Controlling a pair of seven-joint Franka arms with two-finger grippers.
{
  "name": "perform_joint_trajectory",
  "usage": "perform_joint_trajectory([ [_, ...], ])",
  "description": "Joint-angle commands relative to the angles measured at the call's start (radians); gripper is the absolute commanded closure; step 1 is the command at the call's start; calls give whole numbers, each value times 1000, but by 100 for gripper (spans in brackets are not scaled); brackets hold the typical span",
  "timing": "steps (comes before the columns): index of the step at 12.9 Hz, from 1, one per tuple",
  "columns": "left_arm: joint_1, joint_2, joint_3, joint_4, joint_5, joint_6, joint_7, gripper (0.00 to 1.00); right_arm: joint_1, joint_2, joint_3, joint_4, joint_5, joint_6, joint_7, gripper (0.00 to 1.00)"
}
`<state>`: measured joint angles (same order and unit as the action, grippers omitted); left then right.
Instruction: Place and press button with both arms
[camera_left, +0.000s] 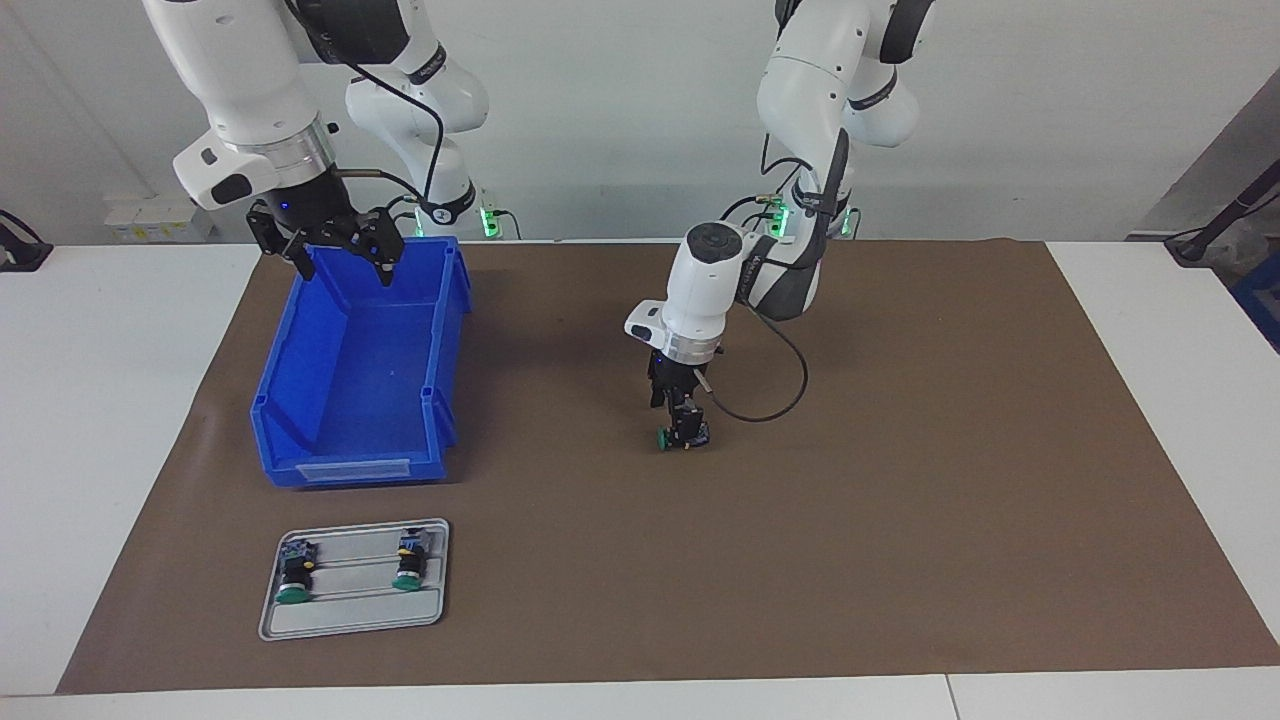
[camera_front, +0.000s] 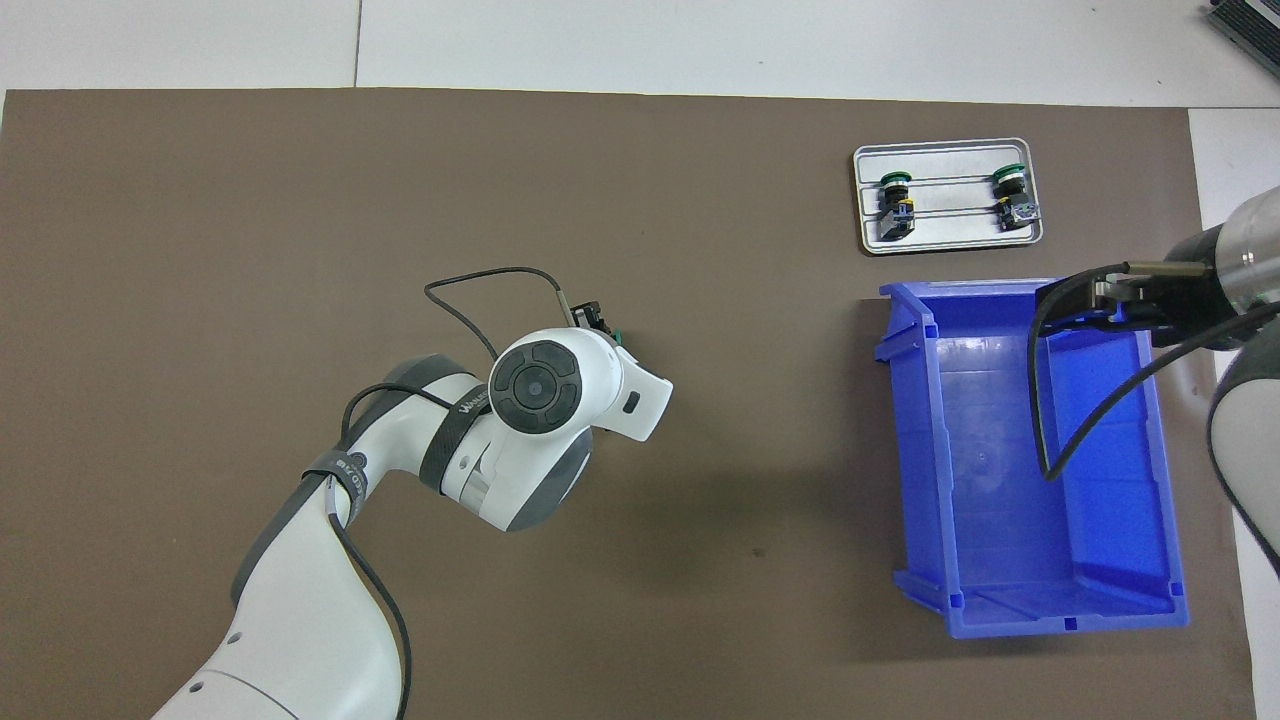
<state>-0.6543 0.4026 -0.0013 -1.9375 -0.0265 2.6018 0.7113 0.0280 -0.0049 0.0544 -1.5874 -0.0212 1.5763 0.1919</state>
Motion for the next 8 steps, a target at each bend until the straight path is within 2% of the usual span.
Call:
perform_joint_trajectory([
  [1, -22, 13, 12, -20, -20, 43, 58, 17, -14, -13, 8, -13, 23, 2, -5, 0],
  [8, -44, 9, 18, -12, -10, 3, 68, 17, -14, -13, 8, -13, 23, 2, -5, 0],
])
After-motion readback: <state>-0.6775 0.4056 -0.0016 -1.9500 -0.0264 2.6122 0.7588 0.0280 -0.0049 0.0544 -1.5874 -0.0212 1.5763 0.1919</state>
